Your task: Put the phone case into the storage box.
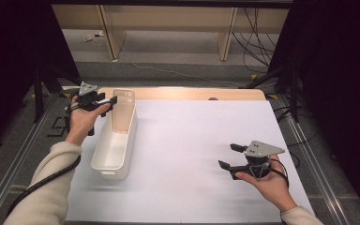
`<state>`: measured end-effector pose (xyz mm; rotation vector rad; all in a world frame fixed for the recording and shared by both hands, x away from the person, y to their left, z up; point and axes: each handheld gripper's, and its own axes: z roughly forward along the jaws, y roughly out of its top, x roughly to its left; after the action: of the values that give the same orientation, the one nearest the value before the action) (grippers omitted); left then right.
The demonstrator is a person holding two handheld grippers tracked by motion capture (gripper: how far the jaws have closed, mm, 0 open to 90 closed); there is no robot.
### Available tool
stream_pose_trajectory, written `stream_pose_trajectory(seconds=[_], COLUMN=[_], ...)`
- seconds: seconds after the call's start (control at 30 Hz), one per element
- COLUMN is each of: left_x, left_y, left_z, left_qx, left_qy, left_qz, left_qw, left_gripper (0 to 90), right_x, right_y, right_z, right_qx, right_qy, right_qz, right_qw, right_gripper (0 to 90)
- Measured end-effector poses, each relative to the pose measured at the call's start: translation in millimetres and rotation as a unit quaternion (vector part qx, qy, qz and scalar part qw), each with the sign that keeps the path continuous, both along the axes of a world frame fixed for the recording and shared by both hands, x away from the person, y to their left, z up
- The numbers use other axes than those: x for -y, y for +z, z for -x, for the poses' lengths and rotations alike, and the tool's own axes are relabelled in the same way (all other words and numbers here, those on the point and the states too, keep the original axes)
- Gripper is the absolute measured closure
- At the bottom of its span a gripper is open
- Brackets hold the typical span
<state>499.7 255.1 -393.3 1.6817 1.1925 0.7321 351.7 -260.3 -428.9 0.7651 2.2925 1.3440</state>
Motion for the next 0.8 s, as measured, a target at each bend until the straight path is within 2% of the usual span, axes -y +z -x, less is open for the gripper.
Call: stream_pose_trajectory(seconds=[0.07, 0.17, 0.23, 0.37, 0.53, 0.8], left_x=[1.5, 4.2, 6.7, 11.8, 17.2, 25.6], left_y=[1.7, 5.4, 7.8, 12.5, 17.1, 14.8], left_z=[4.4, 11.3, 16.7, 27.3, 38.9, 59.8], left_qx=[0.007, 0.013, 0.018, 0.025, 0.032, 0.037], left_qy=[-0.003, -0.01, -0.018, -0.038, -0.045, -0.062], left_qz=[-0.004, 0.011, 0.008, 0.001, -0.005, -0.007], left_qw=[1.0, 0.9998, 0.9996, 0.999, 0.9985, 0.9973], left_gripper=[32.9, 24.3, 20.2, 16.3, 12.9, 6.5], right_x=[-0.2, -0.6, -0.5, -0.1, -0.6, -0.1], right_y=[-0.1, 0.2, 0.2, 0.2, 0.4, 0.8], right_z=[0.0, 0.0, 0.0, -0.2, 0.0, 0.0], right_qx=[0.0, -0.001, -0.001, -0.001, -0.001, -0.001], right_qy=[0.0, 0.0, -0.001, -0.001, -0.001, -0.002], right_qz=[0.0, -0.001, -0.002, -0.002, -0.003, -0.003], right_qw=[1.0, 1.0, 1.0, 1.0, 1.0, 1.0], right_gripper=[25.3, 25.3, 25.3, 25.2, 25.2, 25.2])
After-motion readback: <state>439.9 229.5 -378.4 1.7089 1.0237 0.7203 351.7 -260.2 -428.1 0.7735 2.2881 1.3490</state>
